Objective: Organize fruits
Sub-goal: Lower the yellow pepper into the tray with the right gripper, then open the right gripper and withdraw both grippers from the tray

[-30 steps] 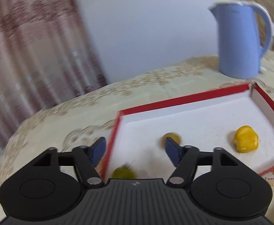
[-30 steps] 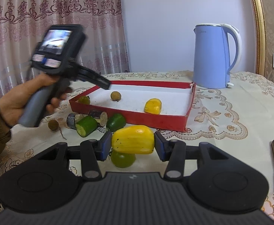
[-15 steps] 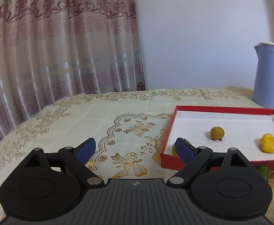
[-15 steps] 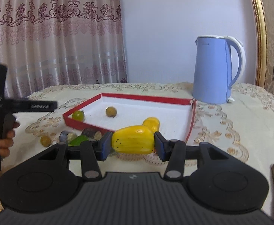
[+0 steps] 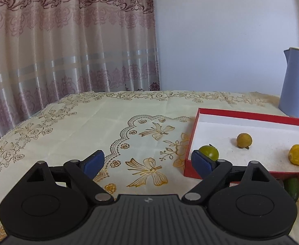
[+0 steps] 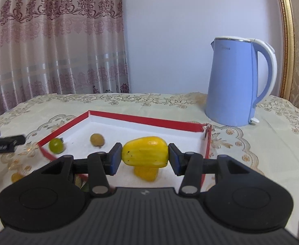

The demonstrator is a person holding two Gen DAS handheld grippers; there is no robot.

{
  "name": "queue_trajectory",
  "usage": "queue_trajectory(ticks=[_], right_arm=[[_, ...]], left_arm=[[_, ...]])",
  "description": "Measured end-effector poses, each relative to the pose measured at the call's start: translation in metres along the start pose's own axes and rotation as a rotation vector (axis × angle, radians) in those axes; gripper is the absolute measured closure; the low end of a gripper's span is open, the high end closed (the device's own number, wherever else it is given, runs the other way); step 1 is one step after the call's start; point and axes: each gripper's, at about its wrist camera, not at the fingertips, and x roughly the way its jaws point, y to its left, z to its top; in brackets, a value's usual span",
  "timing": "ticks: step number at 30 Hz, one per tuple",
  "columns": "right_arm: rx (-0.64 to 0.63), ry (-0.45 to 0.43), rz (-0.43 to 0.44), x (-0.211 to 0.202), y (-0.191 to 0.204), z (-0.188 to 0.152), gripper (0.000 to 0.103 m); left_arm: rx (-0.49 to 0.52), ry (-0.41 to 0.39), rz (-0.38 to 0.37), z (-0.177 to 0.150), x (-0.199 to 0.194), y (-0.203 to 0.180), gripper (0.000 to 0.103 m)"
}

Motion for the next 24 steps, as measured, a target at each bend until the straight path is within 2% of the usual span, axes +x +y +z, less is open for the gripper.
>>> queue_trajectory(ticks=[10, 22, 24], right_arm=[[0.044, 0.131, -0.06, 0.073, -0.022, 0.007, 0.057], [0.073, 0.218, -0.115, 0.11, -0.032, 0.006, 0.056], [0.082, 0.211, -0.118, 0.106, -0.032, 0.008, 0.049]], left_arm=[[0.014, 0.02, 0.011, -0.001, 0.005, 0.0, 0.01], [0.034, 0.029, 0.016, -0.003, 0.006, -0.004, 0.01], [0.034, 0.03, 0.02, -0.003, 0.007, -0.004, 0.01]])
